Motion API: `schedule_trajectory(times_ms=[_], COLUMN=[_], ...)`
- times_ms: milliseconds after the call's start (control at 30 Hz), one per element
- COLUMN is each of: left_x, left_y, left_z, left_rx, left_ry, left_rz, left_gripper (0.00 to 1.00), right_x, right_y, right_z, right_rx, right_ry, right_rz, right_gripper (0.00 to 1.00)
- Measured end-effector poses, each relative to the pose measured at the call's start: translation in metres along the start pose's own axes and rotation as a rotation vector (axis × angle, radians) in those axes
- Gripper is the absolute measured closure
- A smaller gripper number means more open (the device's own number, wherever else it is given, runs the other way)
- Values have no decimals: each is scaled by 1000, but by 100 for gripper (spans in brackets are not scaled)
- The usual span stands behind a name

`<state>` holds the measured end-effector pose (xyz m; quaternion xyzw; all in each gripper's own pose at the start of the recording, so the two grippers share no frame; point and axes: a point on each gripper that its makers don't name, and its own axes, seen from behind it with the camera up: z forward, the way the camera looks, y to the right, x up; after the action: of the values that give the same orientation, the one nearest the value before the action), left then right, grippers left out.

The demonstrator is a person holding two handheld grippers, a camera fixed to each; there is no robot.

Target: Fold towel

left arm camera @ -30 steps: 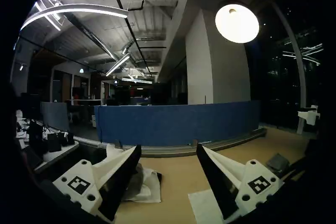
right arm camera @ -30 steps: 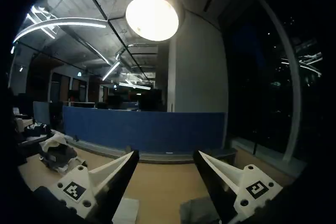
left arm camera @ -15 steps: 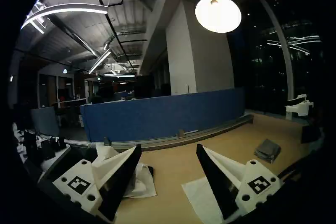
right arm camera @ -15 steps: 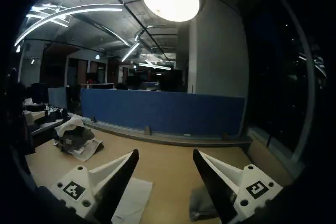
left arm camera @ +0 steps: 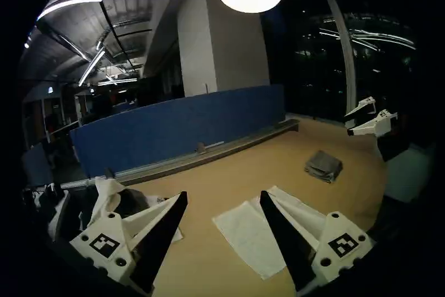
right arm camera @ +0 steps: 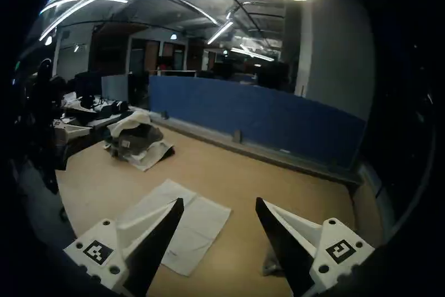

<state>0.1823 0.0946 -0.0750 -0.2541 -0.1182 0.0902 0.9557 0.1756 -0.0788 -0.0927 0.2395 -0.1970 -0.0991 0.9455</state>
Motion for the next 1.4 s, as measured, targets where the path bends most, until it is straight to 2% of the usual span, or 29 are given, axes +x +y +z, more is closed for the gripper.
schedule_trajectory(times_ms=[133, 300, 467, 767, 1033, 1400], left_x=[-14, -30, -52, -110, -167, -226], left_y=[10, 18, 31, 51, 66, 85], left_z=[1, 5, 9, 16, 20, 29], left_rx=[-54, -80, -115, -173, -208, -248], left_ry=[-43, -86, -131, -241, -339, -424], left_rz=[11, 40, 50, 57, 66, 90], left_gripper=[3, 3, 3, 3, 2, 3], right_x=[-13, -31, -54, -105, -152, -200], right_y=[-10, -18, -27, -41, -55, -65], right_z=[1, 4, 10, 30, 47, 70], right_rx=[46, 77, 103, 135, 155, 158], right_ry=[-51, -104, -154, -236, -294, -340], right_rz=[-23, -46, -52, -39, -51, -12], right_gripper=[0, 0, 0, 0, 0, 0])
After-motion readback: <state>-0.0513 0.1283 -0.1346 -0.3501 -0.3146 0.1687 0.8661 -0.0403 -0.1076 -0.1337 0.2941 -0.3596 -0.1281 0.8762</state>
